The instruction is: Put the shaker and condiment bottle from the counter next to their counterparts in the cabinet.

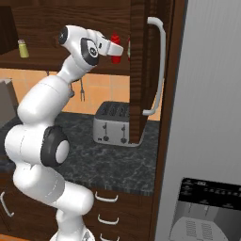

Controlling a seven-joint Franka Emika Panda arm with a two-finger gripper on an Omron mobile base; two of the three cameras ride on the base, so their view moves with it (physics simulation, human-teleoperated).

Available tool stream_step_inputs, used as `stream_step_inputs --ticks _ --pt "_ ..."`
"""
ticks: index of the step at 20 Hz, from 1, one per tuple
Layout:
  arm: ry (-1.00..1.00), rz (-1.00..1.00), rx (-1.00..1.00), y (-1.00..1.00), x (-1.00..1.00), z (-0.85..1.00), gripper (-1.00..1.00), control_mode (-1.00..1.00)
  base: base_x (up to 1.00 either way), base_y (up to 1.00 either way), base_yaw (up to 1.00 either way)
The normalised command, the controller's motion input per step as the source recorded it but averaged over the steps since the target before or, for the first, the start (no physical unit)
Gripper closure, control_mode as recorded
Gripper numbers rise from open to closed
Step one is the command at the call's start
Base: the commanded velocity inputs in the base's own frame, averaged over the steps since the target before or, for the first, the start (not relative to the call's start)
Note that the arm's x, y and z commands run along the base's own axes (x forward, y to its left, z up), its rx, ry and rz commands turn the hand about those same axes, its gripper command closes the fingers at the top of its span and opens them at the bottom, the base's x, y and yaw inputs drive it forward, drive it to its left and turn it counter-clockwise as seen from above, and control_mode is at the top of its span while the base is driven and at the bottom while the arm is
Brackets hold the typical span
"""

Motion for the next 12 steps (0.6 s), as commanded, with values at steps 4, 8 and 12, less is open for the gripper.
stream_step_inputs --ticks 4,8,12 --pt "0.0 0.0 0.0 -0.13 0.34 0.0 1.0 -1.0 0.0 0.0 0.0" --pt "0.0 0.0 0.0 -0.14 0.09 0.0 -1.0 -1.0 0.0 0.0 0.0" --pt "0.0 0.0 0.0 -0.16 0.0 0.0 -1.0 -1.0 0.0 0.0 0.0"
